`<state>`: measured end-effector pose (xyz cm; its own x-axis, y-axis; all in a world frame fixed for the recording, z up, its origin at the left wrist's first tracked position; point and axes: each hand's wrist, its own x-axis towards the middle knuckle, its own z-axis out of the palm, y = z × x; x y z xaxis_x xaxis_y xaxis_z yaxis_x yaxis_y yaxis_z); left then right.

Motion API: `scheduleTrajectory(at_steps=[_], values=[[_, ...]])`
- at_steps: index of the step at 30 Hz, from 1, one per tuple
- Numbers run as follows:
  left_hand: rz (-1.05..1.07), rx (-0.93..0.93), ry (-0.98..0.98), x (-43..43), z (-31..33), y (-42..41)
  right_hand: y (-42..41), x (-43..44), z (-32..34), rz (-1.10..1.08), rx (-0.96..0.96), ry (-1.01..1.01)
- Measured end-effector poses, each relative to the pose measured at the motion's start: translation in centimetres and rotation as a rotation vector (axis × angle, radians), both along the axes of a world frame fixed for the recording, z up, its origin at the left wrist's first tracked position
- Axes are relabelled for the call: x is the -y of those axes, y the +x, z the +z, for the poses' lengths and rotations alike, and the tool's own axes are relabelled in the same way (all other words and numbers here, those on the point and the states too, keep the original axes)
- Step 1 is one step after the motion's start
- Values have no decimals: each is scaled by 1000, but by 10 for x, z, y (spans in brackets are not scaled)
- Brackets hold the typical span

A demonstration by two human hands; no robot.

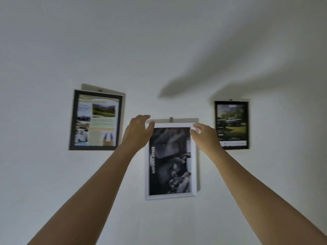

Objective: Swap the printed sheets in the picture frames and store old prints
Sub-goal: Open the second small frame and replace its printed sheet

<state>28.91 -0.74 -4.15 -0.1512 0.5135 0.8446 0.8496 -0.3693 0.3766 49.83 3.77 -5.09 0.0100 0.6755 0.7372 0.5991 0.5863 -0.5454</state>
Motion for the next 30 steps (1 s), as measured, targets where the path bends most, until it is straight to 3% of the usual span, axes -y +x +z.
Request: scheduleTrajectory(at_steps=[6,14,22,30], values=[[-138,-44,-134,-20,-18,123,119,2,-17,-105,32,-52],[-215,-123,-223,-79,-11,223,226,-32,-21,-213,17,-101],[-150,31,24,-165,9,256,264,-129,-2,-230,-89,-36],[-219,106,115,-223,-3,252,250,-204,-2,-144,-298,52]])
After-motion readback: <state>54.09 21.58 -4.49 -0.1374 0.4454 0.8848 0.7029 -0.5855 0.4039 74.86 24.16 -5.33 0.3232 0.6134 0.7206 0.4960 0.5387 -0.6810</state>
